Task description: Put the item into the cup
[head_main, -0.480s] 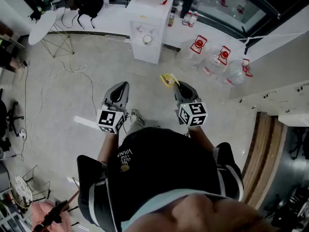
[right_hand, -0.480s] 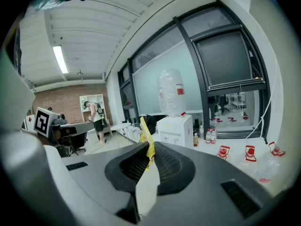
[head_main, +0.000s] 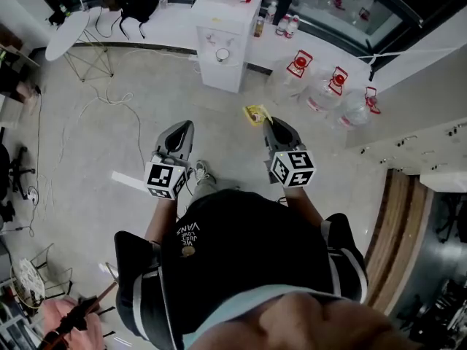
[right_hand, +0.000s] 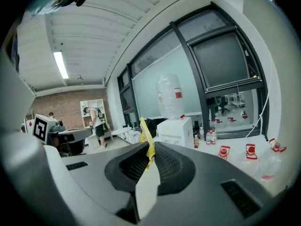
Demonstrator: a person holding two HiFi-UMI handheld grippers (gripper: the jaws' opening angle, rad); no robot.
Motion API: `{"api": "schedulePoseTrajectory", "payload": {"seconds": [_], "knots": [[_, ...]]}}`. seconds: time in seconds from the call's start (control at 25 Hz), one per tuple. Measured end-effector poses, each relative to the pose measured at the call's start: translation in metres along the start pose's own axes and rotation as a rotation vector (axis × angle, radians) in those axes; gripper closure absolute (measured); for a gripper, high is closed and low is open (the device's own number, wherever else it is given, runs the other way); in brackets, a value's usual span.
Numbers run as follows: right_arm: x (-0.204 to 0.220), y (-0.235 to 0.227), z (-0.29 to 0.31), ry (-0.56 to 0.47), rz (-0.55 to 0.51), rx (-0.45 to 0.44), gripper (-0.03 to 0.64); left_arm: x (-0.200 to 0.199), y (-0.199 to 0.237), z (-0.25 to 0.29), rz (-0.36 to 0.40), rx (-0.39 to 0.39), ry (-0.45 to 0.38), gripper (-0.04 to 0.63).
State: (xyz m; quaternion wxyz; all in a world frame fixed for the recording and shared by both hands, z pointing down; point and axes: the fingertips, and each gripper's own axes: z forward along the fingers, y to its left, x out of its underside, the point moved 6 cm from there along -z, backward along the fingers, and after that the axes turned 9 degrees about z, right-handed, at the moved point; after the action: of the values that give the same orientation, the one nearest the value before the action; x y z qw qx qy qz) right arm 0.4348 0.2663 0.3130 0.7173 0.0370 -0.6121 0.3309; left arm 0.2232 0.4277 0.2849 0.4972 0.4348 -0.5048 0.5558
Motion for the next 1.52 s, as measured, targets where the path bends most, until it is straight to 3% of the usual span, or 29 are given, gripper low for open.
{"api": "schedulePoseTrajectory", "payload": {"seconds": [0.24,0.44,1.16,1.52], "knots": [[-0.003,-0.011,0.013,-0.002,0.007,-0.002,0.557,0.012,0.004,0.013,-0.012,0.004,0.011,0.577],[-0.006,-0.010,0.052,0.002,0.022,0.031,0.557,0.026,0.038,0.042,-0.026,0.042,0.005,0.576],[-0.021,0.043,0.244,-0.031,0.096,0.292,0.557,0.055,0.260,0.149,0.010,0.291,0.039,0.576],[-0.035,0.013,0.289,-0.005,0.089,0.323,0.557,0.068,0.274,0.210,-0.010,0.342,0.060,0.577]]}}
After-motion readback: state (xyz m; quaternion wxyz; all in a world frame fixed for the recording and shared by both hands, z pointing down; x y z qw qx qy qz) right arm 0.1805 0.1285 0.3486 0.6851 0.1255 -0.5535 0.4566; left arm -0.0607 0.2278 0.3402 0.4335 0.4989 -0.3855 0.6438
